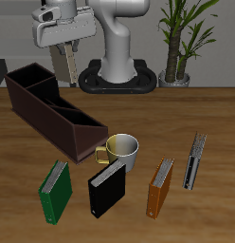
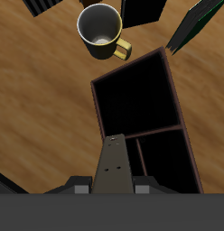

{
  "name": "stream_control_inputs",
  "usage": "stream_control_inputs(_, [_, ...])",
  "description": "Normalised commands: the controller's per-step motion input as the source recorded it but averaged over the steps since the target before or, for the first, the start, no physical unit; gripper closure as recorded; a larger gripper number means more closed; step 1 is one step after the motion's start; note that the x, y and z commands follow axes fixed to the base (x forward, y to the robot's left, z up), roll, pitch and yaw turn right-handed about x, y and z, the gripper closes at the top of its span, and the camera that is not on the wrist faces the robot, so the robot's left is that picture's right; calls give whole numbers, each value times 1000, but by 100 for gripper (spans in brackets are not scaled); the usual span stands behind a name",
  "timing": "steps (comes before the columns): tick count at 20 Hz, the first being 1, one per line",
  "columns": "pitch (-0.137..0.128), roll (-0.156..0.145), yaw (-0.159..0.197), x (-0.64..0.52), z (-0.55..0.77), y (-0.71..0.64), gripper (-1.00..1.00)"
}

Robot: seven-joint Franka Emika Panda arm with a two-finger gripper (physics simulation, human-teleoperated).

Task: Place the yellow book into the right desk caddy's back compartment

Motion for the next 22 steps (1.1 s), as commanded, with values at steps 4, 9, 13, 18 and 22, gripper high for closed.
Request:
stream_control_inputs(4, [-16,-31,77,-81,105,-265,100])
stream_control_inputs(9, [20,-15,62,-25,23,-152,100])
stream_control_inputs(13, [-8,-51,61,69,130,-320,100])
stream_control_inputs(18, [1,-59,-40,80,14,-221,100])
stream_control_inputs(22, [-41,-23,-34,-62,49,21,100])
